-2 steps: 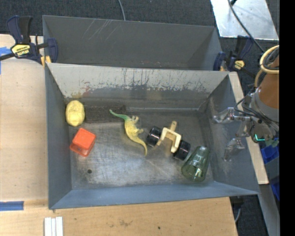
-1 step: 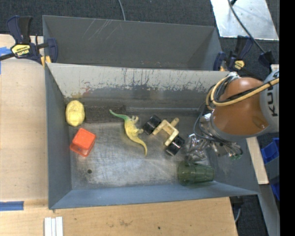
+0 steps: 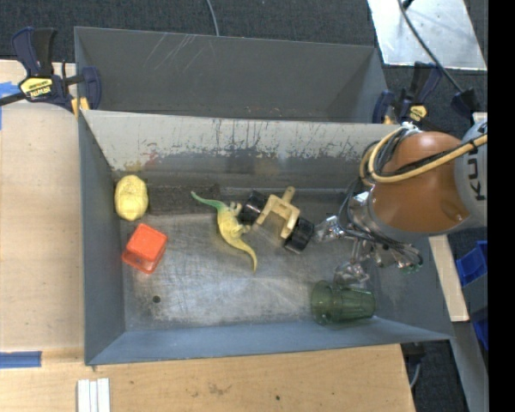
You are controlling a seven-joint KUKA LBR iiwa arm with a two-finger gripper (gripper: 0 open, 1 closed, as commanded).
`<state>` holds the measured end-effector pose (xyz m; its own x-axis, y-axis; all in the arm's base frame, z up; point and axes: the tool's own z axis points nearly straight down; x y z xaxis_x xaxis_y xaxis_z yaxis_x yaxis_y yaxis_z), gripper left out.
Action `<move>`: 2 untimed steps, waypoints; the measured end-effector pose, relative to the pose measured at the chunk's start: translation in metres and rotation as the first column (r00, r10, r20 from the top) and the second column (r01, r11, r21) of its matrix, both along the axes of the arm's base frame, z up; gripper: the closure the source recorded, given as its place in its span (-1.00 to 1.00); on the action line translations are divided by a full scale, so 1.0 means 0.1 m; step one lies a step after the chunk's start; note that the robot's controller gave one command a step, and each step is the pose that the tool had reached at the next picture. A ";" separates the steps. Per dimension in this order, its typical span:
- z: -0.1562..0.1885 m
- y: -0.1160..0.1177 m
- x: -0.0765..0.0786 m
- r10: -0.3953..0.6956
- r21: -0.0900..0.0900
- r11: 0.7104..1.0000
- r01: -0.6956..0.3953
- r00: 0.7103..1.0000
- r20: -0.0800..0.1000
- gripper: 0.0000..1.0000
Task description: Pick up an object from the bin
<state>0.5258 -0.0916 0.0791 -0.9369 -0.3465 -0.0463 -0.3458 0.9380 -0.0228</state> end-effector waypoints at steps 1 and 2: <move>0.00 0.00 0.00 0.001 -0.001 1.000 -0.001 1.000 -0.001 -1.00; 0.12 0.09 -0.06 0.085 -0.005 0.996 -0.085 0.996 -0.007 -1.00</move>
Offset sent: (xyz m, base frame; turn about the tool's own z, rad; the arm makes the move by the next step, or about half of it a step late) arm -0.0244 0.0356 0.0353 -0.2617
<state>0.5198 -0.0823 0.0906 -0.9044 -0.4250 -0.0383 -0.4243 0.9052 -0.0252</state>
